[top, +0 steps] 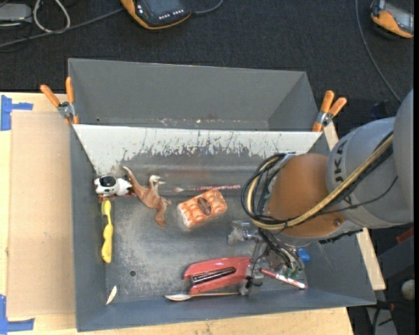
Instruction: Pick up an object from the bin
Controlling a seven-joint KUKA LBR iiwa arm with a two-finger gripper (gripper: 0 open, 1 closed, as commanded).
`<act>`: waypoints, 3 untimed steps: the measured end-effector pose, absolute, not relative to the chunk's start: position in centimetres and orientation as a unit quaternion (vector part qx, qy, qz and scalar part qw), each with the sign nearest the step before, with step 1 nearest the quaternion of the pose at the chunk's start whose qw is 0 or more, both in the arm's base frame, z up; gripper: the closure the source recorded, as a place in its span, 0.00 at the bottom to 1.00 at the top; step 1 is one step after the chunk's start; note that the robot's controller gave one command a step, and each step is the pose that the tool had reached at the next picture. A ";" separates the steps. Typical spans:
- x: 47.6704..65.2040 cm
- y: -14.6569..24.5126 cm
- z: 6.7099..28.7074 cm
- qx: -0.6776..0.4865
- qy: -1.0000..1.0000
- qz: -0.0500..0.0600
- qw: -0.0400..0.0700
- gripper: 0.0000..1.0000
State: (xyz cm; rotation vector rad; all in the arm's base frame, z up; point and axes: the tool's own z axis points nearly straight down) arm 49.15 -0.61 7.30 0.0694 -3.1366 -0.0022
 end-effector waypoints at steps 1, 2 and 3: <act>48.5 0.8 7.1 -0.017 -1.000 0.000 0.001 1.00; 48.3 -0.7 7.0 -0.041 -0.999 0.000 -0.001 1.00; 47.8 -1.1 13.4 -0.050 -0.999 0.001 0.004 1.00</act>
Offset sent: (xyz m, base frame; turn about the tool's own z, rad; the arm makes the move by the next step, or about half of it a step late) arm 0.0000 0.0000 0.0000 0.0000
